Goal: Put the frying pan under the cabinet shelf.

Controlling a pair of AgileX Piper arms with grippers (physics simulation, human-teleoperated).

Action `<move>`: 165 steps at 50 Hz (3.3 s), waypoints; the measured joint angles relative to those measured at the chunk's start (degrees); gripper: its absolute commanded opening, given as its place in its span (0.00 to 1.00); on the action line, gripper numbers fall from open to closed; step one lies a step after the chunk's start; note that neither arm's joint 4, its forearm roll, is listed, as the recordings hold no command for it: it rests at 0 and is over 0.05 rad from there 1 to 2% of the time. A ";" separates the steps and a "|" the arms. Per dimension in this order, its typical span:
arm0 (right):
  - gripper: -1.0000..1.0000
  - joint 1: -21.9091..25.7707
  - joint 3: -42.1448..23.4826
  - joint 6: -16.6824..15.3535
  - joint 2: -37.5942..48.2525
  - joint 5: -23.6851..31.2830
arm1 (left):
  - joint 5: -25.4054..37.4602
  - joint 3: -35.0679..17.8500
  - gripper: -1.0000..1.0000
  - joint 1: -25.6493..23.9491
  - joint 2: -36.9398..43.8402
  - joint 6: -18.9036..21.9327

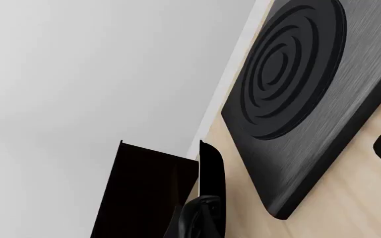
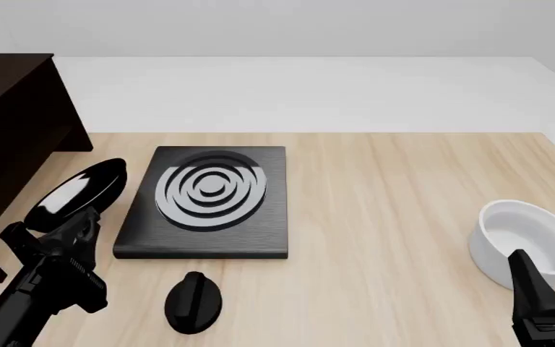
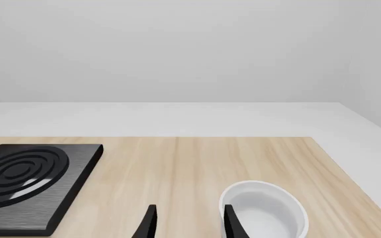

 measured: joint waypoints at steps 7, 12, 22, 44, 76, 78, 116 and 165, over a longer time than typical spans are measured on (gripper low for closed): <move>1.00 0.00 0.00 0.00 0.00 0.00 | -0.20 0.00 0.00 1.05 0.38 0.03; 1.00 0.00 0.00 0.00 0.00 0.00 | -0.29 0.00 0.00 1.92 0.51 0.13; 1.00 0.00 0.00 0.00 0.00 0.00 | -0.37 0.00 0.00 3.91 0.81 0.58; 1.00 0.00 0.00 0.00 0.00 0.00 | -0.42 0.00 0.00 7.30 1.07 -0.40; 1.00 0.00 0.00 0.00 0.00 0.00 | -0.42 0.00 0.00 10.78 1.23 -2.85; 1.00 0.00 0.00 0.00 0.00 0.00 | -0.47 0.00 0.00 10.82 1.27 -2.93; 1.00 0.00 0.00 0.00 0.00 0.00 | -1.30 0.00 0.00 10.79 2.50 -6.45; 1.00 0.00 0.00 0.00 0.00 0.00 | -1.43 -0.08 0.00 14.23 3.71 -9.10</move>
